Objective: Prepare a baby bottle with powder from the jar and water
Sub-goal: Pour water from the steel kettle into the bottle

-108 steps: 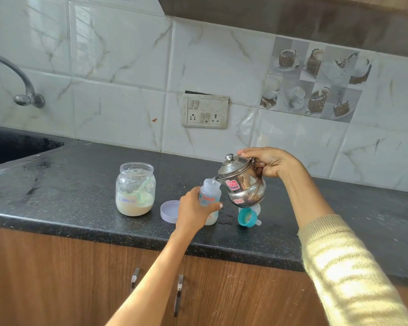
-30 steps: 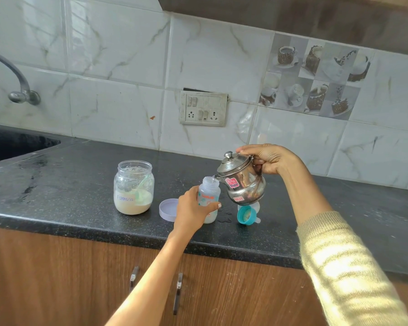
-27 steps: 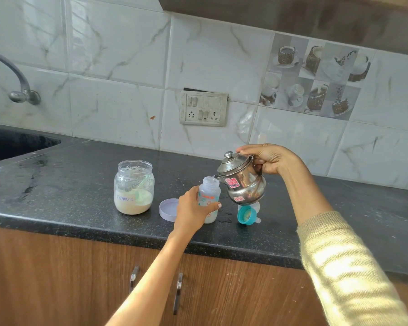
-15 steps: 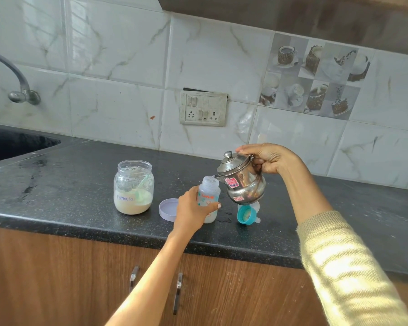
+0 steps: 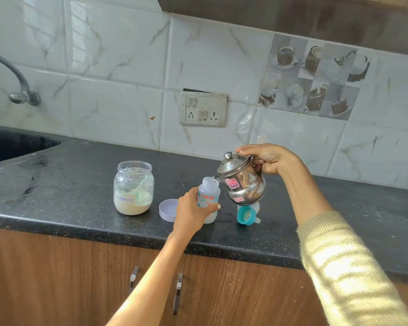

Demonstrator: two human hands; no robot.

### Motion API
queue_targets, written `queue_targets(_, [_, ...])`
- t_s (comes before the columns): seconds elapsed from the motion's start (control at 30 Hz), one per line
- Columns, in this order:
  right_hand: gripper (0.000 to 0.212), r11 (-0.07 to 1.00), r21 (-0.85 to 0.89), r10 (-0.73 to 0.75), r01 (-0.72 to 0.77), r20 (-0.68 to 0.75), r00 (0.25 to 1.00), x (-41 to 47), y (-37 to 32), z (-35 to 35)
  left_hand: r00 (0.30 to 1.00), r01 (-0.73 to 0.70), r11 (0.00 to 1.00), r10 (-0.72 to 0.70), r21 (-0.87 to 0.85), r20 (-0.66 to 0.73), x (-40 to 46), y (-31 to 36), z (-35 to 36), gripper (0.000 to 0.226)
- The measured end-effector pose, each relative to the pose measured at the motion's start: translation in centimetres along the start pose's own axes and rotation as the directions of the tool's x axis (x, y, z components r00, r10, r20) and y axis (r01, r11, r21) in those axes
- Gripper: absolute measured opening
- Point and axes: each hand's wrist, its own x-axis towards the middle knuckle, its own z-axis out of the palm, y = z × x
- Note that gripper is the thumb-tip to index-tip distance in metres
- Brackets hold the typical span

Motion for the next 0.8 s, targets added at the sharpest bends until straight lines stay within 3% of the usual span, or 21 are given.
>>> queue_targets(0.17, [0.020,1.000,0.002,0.000,0.000,-0.007,1.000,0.2,0.2,-0.1,1.000,-0.003,1.000,0.003,0.005,-0.003,-0.1,-0.1,0.0,0.060])
queue_targets(0.3, [0.010,1.000,-0.023,-0.006,0.006,-0.016,1.000,-0.5,-0.1,0.1,1.000,-0.003,1.000,0.003,0.013,-0.002,-0.1,0.0,0.1,0.060])
queue_targets(0.8, [0.012,0.999,-0.034,-0.021,0.020,-0.030,0.999,-1.2,-0.2,0.5,1.000,0.002,1.000,-0.002,0.027,0.009,-0.3,0.1,0.0,0.062])
